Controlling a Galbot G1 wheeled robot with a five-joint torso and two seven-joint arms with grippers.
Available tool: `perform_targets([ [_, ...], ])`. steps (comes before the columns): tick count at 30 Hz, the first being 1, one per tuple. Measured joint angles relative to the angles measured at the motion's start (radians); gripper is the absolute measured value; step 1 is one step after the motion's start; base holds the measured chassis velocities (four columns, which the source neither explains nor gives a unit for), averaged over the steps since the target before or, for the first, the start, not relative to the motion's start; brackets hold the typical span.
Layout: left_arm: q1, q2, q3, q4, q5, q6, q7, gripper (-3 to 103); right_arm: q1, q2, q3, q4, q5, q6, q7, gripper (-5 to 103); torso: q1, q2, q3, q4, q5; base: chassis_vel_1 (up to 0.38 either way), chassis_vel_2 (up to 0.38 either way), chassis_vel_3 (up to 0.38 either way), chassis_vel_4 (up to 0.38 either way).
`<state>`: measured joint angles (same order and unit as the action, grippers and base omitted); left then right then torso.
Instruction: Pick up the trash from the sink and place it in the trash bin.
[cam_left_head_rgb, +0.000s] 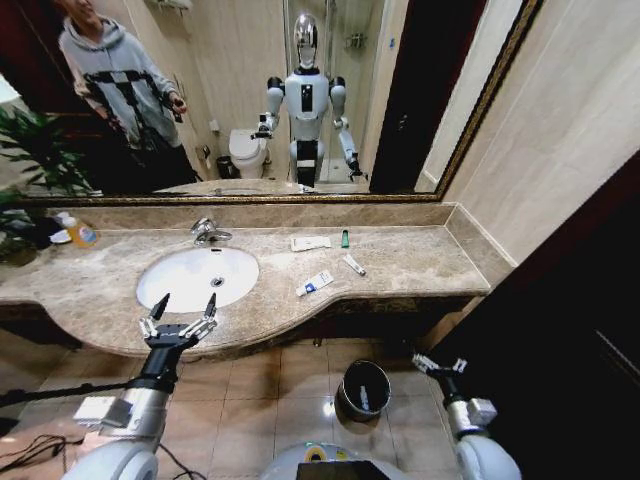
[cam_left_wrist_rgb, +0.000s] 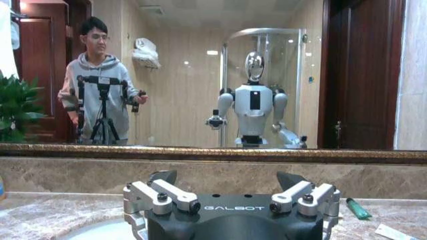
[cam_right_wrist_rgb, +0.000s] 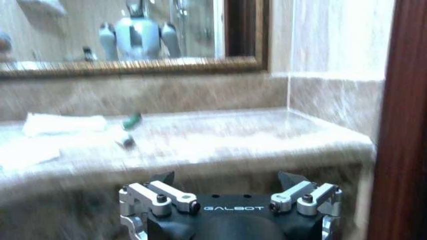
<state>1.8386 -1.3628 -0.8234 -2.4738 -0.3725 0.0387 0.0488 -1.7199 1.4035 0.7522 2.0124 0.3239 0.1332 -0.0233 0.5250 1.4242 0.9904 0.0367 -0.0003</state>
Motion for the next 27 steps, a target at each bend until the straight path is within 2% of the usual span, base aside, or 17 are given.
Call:
perform_targets([
  [4, 0.0, 0.0, 0.0, 0.0, 0.0, 0.0, 0.0, 100, 0.039, -0.028, -0.048, 0.101, 0.017, -0.076, 0.017, 100, 0.0, 0.0, 0.0, 0.0, 0.0001, 0.0, 0.0, 0.0, 0.0],
  [9, 0.0, 0.0, 0.0, 0.0, 0.0, 0.0, 0.0, 100, 0.088, -0.062, -0.078, 0.111, 0.01, -0.102, 0.016, 100, 0.0, 0.0, 0.0, 0.0002, 0.0004, 0.0, 0.0, 0.0, 0.0],
  [12, 0.0, 0.0, 0.0, 0.0, 0.0, 0.0, 0.0, 100, 0.156, -0.131, -0.114, 0.104, 0.015, -0.129, 0.003, 100, 0.0, 0.0, 0.0, 0.0001, 0.0003, 0.0, 0.0, 0.0, 0.0],
  [13, 0.0, 0.0, 0.0, 0.0, 0.0, 0.0, 0.0, 100, 0.156, -0.131, -0.114, 0.104, 0.015, -0.129, 0.003, 100, 0.0, 0.0, 0.0, 0.0001, 0.0003, 0.0, 0.0, 0.0, 0.0],
  [15, 0.0, 0.0, 0.0, 0.0, 0.0, 0.0, 0.0, 100, 0.199, -0.178, -0.139, 0.078, 0.025, -0.141, -0.004, 100, 0.0, 0.0, 0.0, 0.0001, 0.0003, 0.0, 0.0, 0.0, 0.0],
  [19, 0.0, 0.0, 0.0, 0.0, 0.0, 0.0, 0.0, 100, 0.263, -0.228, -0.175, 0.024, 0.035, -0.161, -0.004, 100, 0.0, 0.0, 0.0, 0.0, 0.0003, 0.0, 0.0, 0.0, 0.0],
  [27, 0.0, 0.0, 0.0, 0.0, 0.0, 0.0, 0.0, 100, 0.445, -0.282, -0.291, -0.118, 0.031, -0.174, -0.034, 100, 0.0, 0.0, 0.0, 0.0001, 0.0005, 0.0, 0.0, 0.0, 0.0],
])
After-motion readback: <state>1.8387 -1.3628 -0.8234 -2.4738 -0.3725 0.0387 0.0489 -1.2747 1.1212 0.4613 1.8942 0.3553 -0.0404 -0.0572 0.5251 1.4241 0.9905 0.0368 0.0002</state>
